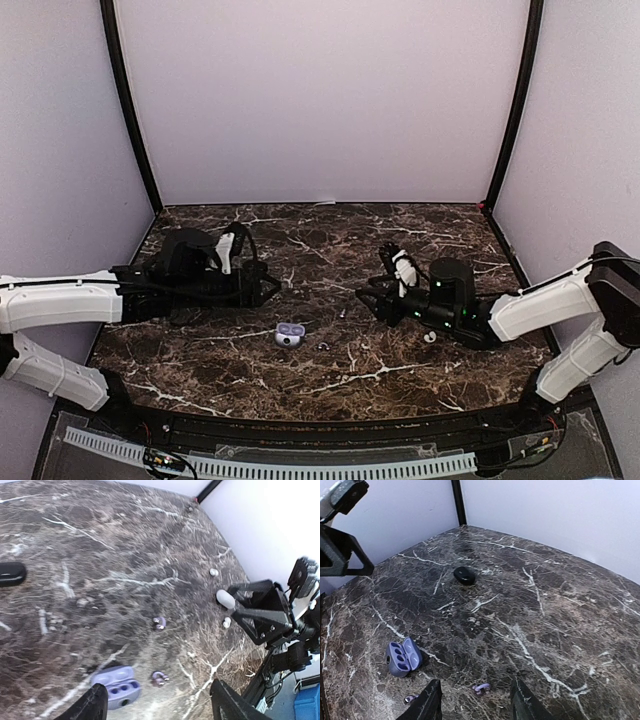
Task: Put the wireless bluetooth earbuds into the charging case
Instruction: Move the right earbud to the center of the board, then move the charging case to the center of the board.
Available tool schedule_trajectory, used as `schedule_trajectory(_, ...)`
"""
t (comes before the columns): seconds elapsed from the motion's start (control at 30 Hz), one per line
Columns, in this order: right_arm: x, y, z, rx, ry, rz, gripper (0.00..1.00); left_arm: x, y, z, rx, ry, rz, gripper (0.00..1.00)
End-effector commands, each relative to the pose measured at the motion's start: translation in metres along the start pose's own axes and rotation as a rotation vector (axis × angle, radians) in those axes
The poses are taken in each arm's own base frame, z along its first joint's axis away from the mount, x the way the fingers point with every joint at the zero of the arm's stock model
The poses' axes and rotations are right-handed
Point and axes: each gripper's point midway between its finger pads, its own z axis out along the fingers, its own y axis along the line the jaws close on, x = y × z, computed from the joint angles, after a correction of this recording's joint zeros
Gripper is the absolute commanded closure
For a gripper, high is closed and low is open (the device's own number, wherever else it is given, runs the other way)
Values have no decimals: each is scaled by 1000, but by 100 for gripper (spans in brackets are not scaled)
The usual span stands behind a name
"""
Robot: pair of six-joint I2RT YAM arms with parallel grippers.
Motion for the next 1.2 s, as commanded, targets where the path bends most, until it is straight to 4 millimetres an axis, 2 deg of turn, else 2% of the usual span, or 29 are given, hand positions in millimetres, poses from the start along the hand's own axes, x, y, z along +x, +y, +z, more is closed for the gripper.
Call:
schedule_trajectory(0.0,-4,29,17,-173,32,0,55,15,25,-18,116,-1,3,25)
schedule_trajectory(0.13,-2,57,33,-334,108,26,55,26,38,-32,118,-33,31,17)
schedule_trajectory(0.27,14,72,52,-437,232,42,55,39,49,-34,140,-34,2,16)
schedule_trajectory(0.33,15,79,59,-477,263,42,55,45,54,-33,144,-35,-9,16)
schedule_trajectory(0.5,23,85,75,-520,332,33,56,56,65,-31,133,-31,-16,16)
schedule_trajectory(0.77,38,96,109,-563,449,37,59,68,66,-28,164,-10,20,17)
schedule_trajectory(0.83,49,96,117,-563,494,48,60,73,68,-27,165,-2,21,17)
schedule_trajectory(1.0,59,97,124,-563,538,57,60,91,72,-14,169,77,1,21)
schedule_trajectory(1.17,65,103,127,-573,562,49,60,100,70,-4,199,124,-6,25)
